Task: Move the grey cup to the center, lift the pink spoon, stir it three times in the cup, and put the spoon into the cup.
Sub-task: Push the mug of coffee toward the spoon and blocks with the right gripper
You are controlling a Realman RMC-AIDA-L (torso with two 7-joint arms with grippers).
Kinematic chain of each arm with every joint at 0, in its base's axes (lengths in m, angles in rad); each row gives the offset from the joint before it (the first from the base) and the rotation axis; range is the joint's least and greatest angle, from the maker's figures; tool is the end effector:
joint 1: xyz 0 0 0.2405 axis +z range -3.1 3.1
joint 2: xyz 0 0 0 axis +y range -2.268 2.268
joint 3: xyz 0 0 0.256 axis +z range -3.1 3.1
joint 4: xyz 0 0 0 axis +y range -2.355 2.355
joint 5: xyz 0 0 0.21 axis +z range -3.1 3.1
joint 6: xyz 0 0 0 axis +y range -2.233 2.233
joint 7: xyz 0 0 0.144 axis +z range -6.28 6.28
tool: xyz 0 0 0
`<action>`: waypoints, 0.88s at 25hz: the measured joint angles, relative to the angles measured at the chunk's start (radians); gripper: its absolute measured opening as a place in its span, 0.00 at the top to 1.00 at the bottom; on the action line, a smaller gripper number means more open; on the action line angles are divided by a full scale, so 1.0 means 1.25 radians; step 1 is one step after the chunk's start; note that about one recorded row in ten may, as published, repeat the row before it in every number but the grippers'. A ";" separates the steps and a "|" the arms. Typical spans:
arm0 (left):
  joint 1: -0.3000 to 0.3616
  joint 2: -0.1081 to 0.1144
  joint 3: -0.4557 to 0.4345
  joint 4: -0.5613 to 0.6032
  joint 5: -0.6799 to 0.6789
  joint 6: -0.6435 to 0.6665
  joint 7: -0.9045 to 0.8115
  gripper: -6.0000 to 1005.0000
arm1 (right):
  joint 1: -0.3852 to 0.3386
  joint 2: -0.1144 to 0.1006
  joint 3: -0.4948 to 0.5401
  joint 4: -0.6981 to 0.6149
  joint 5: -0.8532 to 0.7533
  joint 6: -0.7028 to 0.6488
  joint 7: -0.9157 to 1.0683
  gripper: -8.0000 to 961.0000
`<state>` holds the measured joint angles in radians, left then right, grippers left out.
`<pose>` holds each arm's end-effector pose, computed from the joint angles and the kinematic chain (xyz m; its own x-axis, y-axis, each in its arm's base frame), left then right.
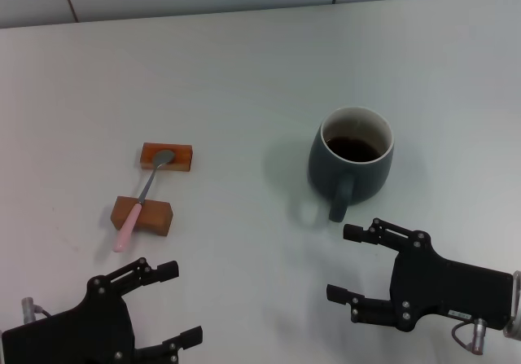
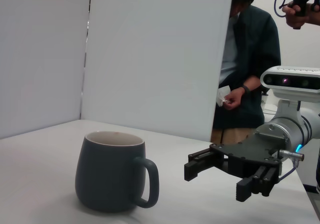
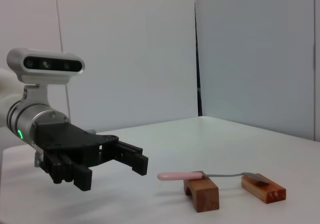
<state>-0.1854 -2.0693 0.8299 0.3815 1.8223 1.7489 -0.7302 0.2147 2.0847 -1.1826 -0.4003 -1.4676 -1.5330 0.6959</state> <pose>-0.3220 0.1816 -0.0377 0.7590 0.1519 0.6332 0.3229 -0.9323 -0.1633 0.3050 0.2144 -0.0632 0.7983 -0.0873 -0.5959 -0.2892 -0.9235 -0.2522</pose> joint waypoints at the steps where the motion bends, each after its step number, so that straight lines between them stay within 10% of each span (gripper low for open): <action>1: 0.000 0.000 0.000 0.000 0.000 0.000 0.000 0.16 | 0.000 0.000 0.000 0.000 0.000 -0.001 0.000 0.15; 14: 0.000 0.000 0.001 -0.001 0.000 0.001 0.002 0.16 | -0.023 0.002 0.030 0.034 0.117 -0.048 -0.106 0.16; 22: -0.003 -0.002 0.001 -0.002 0.000 -0.003 0.004 0.16 | 0.072 0.006 0.135 0.499 0.703 -0.139 -0.603 0.43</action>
<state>-0.1896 -2.0713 0.8314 0.3788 1.8227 1.7447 -0.7250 0.3050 2.0923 -1.0136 0.2233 -0.5886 -1.7064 -0.0575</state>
